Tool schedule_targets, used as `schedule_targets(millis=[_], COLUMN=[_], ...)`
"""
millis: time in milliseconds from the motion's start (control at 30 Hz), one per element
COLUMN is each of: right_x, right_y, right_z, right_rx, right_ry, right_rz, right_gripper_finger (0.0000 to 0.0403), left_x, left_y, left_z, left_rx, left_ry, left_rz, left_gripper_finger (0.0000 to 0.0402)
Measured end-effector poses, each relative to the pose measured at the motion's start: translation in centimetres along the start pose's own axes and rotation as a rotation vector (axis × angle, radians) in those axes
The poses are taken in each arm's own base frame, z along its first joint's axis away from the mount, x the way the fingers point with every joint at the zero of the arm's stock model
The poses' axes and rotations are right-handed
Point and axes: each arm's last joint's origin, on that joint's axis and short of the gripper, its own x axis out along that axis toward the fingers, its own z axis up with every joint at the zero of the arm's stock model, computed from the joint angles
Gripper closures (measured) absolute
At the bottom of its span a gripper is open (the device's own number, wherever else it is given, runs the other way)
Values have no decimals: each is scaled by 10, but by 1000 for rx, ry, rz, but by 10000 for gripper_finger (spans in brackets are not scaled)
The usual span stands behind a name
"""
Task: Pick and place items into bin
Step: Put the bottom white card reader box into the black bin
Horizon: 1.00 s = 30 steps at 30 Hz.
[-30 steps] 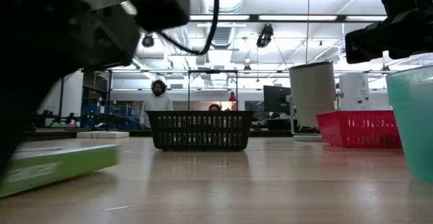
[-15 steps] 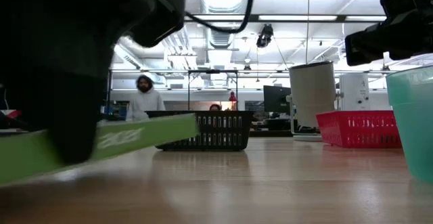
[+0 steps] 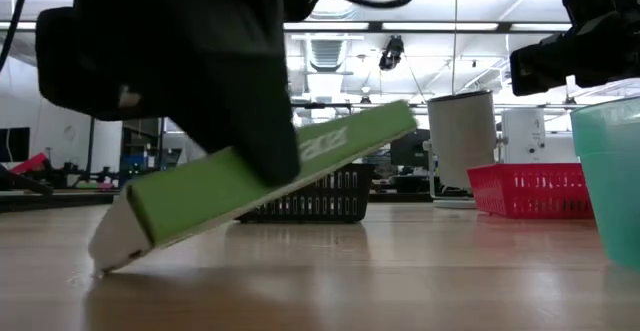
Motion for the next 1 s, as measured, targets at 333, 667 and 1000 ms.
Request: schedule_targets(millis=[333, 667, 1000], right_x=[0, 0, 0], right_y=[0, 0, 8], right_z=[5, 5, 6], right_rx=[-14, -113, -309], right_ry=[-47, -55, -87], right_rz=[-1, 13, 146], right_gripper_finger=[339, 339, 308], left_x=[-1, -6, -6], left_y=[-10, -11, -5], left_z=[2, 10, 34], left_rx=[202, 356, 475], left_ry=[-28, -16, 79], left_rz=[-101, -121, -173], left_gripper_finger=[401, 401, 401])
